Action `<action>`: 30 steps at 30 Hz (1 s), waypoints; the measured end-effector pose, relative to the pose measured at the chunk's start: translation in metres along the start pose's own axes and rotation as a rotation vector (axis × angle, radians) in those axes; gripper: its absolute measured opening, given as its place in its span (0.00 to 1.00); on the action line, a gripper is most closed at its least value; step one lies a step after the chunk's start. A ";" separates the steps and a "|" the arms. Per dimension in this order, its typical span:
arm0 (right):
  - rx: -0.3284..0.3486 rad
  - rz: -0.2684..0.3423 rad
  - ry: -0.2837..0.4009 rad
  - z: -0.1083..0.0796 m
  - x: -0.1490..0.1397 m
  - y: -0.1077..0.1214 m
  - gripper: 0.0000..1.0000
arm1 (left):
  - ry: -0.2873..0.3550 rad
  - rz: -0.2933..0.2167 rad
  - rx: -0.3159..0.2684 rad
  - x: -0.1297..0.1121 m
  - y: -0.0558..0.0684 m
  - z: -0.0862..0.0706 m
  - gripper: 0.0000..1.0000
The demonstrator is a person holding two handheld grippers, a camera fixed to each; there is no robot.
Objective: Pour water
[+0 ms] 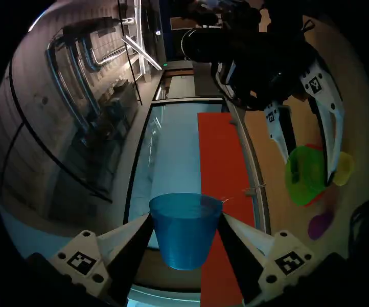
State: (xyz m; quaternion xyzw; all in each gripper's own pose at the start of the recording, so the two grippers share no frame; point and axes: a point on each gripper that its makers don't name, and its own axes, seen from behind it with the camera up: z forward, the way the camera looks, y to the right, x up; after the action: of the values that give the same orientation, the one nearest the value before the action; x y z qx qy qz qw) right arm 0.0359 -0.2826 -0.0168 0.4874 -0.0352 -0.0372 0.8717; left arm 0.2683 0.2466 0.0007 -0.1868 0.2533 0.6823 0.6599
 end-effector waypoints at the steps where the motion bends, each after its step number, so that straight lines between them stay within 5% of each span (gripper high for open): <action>1: 0.000 0.000 0.000 0.000 0.000 0.000 0.88 | 0.001 0.005 0.000 0.001 0.001 0.000 0.85; 17: -0.002 -0.001 0.005 0.002 0.004 0.000 0.89 | 0.008 0.091 0.015 0.010 0.003 0.000 0.85; 30: -0.006 0.000 0.008 0.002 0.007 0.001 0.88 | 0.011 0.048 0.025 0.004 -0.006 -0.001 0.85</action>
State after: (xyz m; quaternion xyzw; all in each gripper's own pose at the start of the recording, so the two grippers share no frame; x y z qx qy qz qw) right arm 0.0427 -0.2844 -0.0146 0.4850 -0.0314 -0.0355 0.8732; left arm 0.2737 0.2496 -0.0031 -0.1762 0.2700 0.6937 0.6441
